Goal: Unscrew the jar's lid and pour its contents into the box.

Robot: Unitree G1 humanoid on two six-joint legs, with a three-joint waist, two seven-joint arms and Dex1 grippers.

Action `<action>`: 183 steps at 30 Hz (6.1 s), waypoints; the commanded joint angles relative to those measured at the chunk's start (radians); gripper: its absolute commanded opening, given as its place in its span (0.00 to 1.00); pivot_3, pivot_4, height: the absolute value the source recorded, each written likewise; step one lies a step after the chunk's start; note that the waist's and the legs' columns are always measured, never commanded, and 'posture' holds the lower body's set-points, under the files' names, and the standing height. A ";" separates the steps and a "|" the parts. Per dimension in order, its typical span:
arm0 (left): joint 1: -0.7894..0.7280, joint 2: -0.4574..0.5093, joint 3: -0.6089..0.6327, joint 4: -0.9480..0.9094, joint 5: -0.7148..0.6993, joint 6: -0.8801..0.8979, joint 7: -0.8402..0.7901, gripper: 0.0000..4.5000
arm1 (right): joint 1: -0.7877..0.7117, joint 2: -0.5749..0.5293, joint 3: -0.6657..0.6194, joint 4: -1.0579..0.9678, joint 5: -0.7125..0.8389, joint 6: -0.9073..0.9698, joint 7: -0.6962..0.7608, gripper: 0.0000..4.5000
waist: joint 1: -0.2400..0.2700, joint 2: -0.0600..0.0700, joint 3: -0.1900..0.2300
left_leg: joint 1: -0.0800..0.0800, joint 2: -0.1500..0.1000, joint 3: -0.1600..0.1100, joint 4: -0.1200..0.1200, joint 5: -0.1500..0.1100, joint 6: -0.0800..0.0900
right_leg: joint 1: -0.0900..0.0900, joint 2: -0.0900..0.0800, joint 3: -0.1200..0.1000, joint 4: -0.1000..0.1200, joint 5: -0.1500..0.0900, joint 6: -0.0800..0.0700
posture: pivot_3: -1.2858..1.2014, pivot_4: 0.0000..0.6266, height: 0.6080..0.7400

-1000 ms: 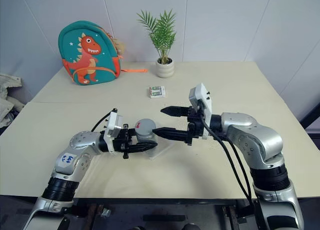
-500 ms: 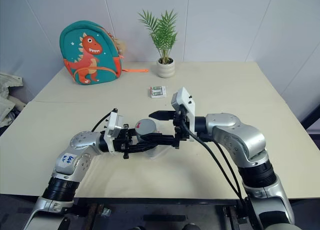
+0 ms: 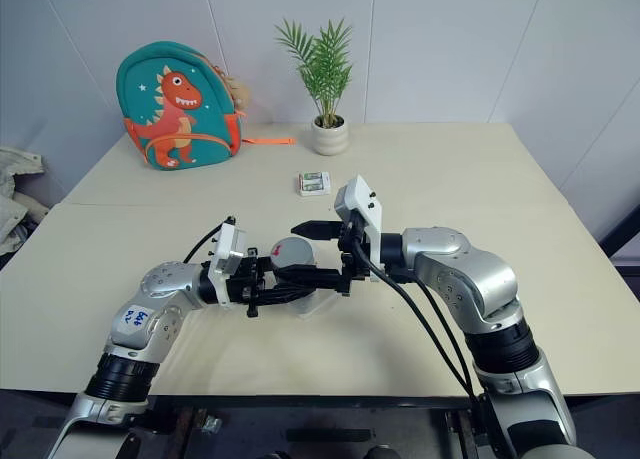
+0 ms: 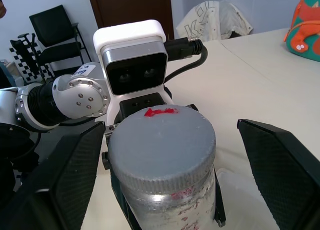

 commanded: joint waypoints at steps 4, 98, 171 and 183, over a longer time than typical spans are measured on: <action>-0.004 -0.001 0.001 -0.038 -0.018 -0.002 -0.002 0.44 | -0.026 0.017 -0.020 -0.019 0.013 -0.020 0.008 0.56 | 0.000 0.000 0.000 | 0.000 0.000 0.000 0.000 0.000 0.000 | 0.000 0.000 0.000 0.000 0.000 0.000 | 0.52 0.24 1.00; -0.348 0.265 -0.193 0.225 0.893 -0.629 0.726 0.44 | 0.469 -0.301 -0.332 -0.247 -0.023 -0.314 -0.011 1.00 | 0.029 -0.003 0.005 | 0.000 -0.001 0.002 0.000 0.000 0.001 | 0.002 0.000 0.002 -0.005 0.002 0.003 | 0.52 0.24 1.00; -0.170 0.042 0.400 0.743 0.284 -0.272 0.873 0.44 | 0.192 -0.078 -0.129 -0.053 -0.053 -0.349 0.047 1.00 | 0.022 -0.004 0.005 | 0.001 -0.002 0.001 0.014 0.001 0.001 | 0.002 0.000 0.002 0.011 0.003 0.004 | 0.52 0.24 1.00; 0.038 0.070 0.419 0.416 0.257 -0.194 0.870 0.99 | 0.218 -0.085 -0.135 -0.071 -0.046 -0.351 0.058 1.00 | 0.021 -0.004 0.005 | 0.000 -0.001 0.001 0.013 0.001 0.000 | 0.001 -0.001 0.002 0.008 0.003 0.004 | 0.52 0.24 1.00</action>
